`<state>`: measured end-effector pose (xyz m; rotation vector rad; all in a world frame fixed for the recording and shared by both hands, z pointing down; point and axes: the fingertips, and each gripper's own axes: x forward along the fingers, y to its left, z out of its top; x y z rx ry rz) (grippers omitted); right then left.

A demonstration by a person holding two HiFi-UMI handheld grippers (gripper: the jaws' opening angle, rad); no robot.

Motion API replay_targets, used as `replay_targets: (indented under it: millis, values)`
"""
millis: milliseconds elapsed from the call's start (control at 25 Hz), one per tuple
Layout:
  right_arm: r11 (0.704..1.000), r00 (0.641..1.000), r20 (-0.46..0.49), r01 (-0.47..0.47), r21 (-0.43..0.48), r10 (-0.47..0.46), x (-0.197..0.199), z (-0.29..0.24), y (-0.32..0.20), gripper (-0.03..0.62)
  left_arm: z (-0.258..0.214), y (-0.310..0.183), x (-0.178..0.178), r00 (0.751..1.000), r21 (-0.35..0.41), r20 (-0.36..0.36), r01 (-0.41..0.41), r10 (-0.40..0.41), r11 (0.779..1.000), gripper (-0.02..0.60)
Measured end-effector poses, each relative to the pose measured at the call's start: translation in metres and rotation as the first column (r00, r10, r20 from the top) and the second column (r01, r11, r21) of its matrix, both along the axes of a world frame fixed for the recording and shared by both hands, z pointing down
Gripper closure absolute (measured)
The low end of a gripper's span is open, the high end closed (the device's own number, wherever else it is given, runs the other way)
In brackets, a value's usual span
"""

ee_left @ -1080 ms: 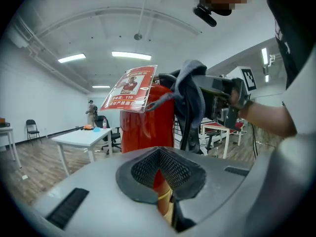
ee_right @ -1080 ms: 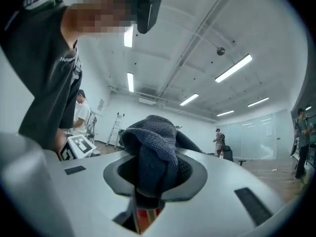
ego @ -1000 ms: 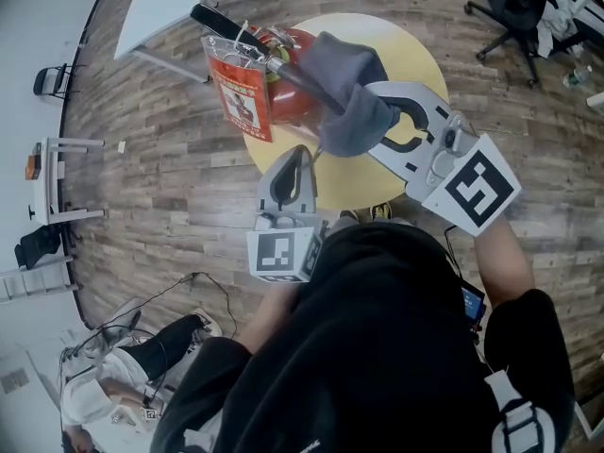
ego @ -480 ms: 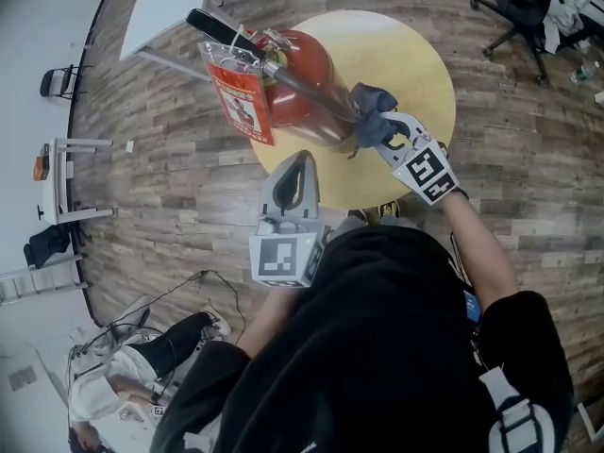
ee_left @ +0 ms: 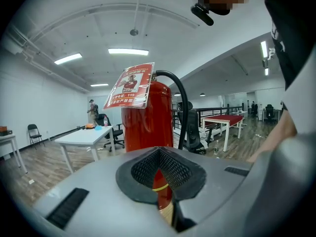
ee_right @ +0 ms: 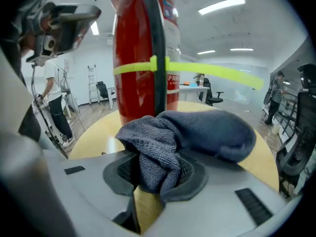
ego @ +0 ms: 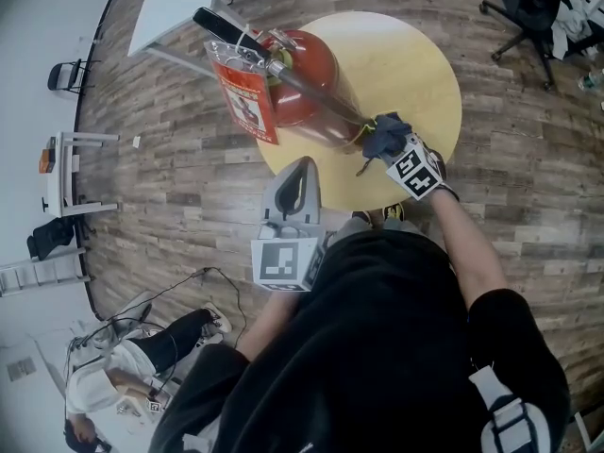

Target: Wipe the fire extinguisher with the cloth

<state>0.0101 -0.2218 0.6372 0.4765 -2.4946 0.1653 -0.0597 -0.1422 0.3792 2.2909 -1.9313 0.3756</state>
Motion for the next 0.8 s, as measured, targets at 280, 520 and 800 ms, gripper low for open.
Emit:
replay_targets:
  millis: [280, 520, 800]
  values:
    - [0.994, 0.973, 0.22, 0.044, 0.095, -0.065, 0.002, -0.091, -0.006, 0.488, 0.004, 0.003, -0.002, 1.0, -0.008, -0.006, 0.005, -0.005, 1.0, 0.566]
    - [0.94, 0.852, 0.449, 0.13, 0.315, -0.269, 0.012, -0.258, 0.014, 0.493, 0.0, -0.003, -0.005, 1.0, 0.008, -0.024, 0.007, -0.007, 1.0, 0.565]
    - [0.886, 0.693, 0.626, 0.04, 0.462, -0.357, 0.036, -0.411, 0.006, 0.493, -0.007, -0.006, -0.007, 1.0, 0.036, -0.028, 0.009, -0.008, 0.999, 0.566]
